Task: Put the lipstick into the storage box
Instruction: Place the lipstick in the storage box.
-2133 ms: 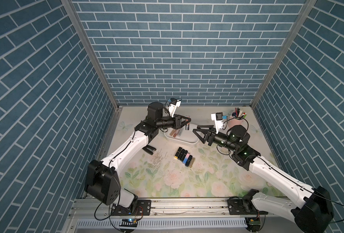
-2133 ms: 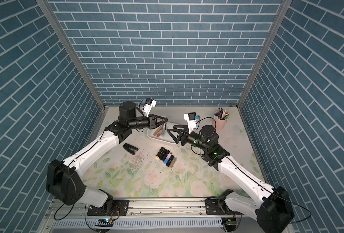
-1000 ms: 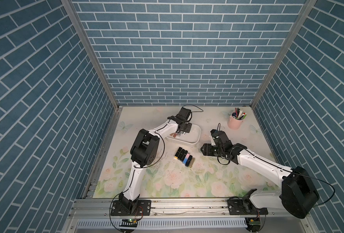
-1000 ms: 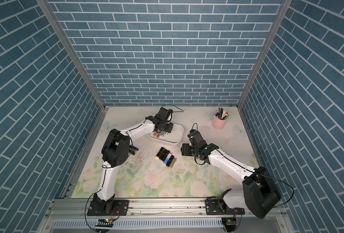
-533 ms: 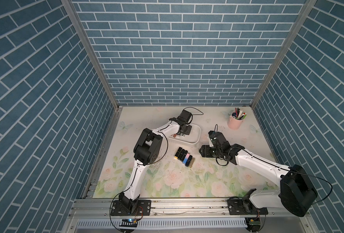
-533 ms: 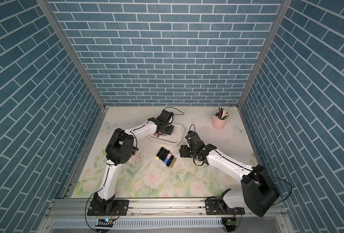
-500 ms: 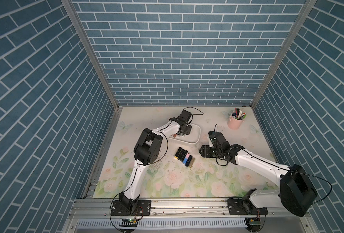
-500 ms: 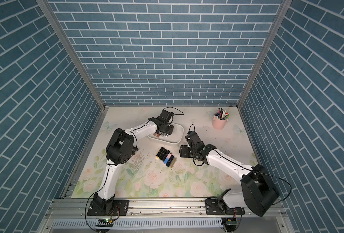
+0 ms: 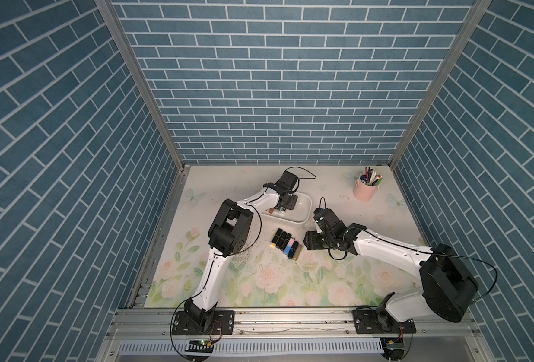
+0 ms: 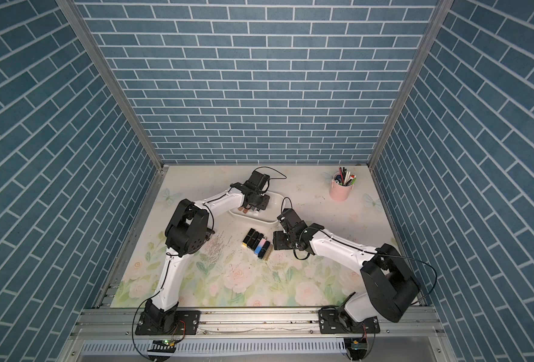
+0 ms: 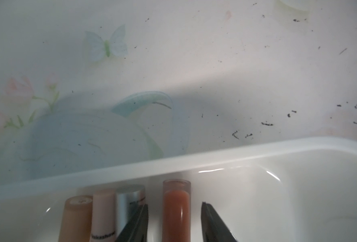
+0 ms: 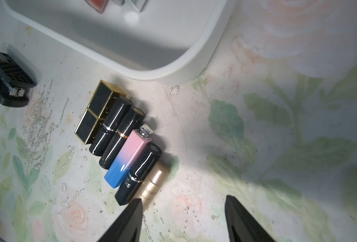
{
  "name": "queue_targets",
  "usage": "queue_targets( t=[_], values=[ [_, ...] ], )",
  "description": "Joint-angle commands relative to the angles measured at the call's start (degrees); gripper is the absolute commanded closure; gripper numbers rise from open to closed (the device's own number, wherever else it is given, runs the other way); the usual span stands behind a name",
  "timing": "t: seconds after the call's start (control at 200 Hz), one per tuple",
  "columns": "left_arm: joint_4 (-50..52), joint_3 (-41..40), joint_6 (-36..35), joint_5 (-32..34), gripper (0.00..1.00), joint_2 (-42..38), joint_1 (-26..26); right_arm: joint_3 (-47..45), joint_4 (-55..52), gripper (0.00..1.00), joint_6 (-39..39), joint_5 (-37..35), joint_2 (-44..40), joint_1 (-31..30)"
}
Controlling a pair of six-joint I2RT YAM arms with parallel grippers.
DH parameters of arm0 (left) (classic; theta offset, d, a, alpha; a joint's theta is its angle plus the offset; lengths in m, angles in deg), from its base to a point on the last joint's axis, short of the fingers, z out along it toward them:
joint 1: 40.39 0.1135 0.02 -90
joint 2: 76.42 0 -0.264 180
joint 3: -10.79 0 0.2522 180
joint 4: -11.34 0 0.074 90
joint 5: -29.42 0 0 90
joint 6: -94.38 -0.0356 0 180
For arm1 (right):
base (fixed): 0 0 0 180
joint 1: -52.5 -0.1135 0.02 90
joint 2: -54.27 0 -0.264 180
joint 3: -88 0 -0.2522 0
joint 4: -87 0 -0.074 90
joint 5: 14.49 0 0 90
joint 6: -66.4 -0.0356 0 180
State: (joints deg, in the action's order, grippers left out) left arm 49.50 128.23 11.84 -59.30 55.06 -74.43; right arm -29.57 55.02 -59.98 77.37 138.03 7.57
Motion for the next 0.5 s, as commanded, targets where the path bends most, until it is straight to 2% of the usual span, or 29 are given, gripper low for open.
queue_targets(
  t=[0.0,0.195,0.495],
  values=[
    [1.0,-0.5,-0.4,0.5,0.50,0.2,-0.2,2.2,-1.4,0.33,-2.7,-1.1,1.8,-1.6],
    [0.1,-2.7,1.0,-1.8,0.45,-4.5,-0.2,3.5,-1.6,0.35,-4.3,-0.9,4.8,-4.1],
    [-2.2,-8.9,3.6,-6.1,0.38,-17.7,-0.2,6.0,-3.6,0.42,-5.4,-1.9,9.0,-7.3]
  ],
)
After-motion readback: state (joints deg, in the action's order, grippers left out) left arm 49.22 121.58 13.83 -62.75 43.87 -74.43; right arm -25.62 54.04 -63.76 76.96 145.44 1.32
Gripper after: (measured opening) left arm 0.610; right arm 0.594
